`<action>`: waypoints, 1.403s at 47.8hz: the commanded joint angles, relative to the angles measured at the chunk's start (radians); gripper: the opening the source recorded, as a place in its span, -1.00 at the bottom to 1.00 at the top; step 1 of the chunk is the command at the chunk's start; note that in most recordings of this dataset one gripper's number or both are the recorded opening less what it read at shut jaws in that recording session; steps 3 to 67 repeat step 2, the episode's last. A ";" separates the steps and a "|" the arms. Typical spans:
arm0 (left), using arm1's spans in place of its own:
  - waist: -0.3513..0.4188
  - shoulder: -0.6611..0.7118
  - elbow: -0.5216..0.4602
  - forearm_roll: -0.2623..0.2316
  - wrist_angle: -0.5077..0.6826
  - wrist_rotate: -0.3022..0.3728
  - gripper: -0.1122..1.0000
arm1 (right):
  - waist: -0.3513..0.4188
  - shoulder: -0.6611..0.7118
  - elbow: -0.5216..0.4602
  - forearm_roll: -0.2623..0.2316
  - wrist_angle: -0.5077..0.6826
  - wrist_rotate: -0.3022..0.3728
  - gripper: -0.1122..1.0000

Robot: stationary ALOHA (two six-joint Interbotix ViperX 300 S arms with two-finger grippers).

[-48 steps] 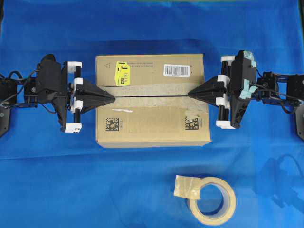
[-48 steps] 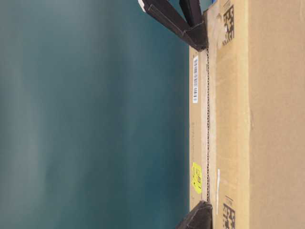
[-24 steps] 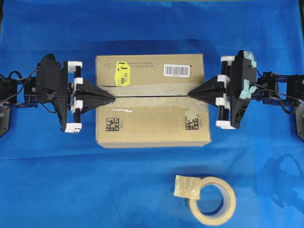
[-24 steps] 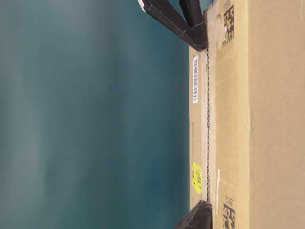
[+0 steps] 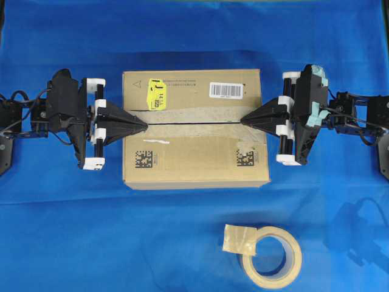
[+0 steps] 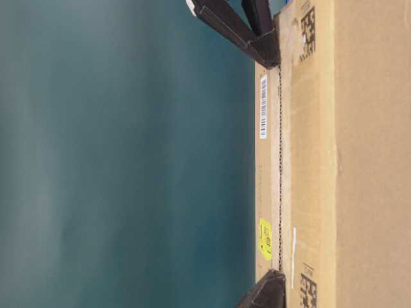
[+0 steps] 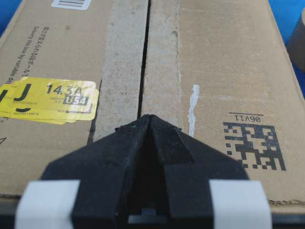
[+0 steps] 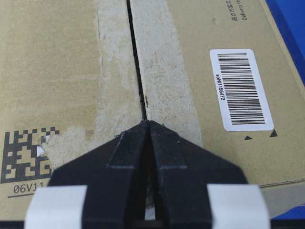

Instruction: Close the cardboard box.

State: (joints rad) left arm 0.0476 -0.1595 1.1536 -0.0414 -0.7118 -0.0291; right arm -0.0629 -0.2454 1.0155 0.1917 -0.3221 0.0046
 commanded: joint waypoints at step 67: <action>0.009 -0.005 -0.014 -0.003 -0.003 0.000 -0.80 | -0.003 -0.008 -0.012 0.000 -0.005 0.002 -0.80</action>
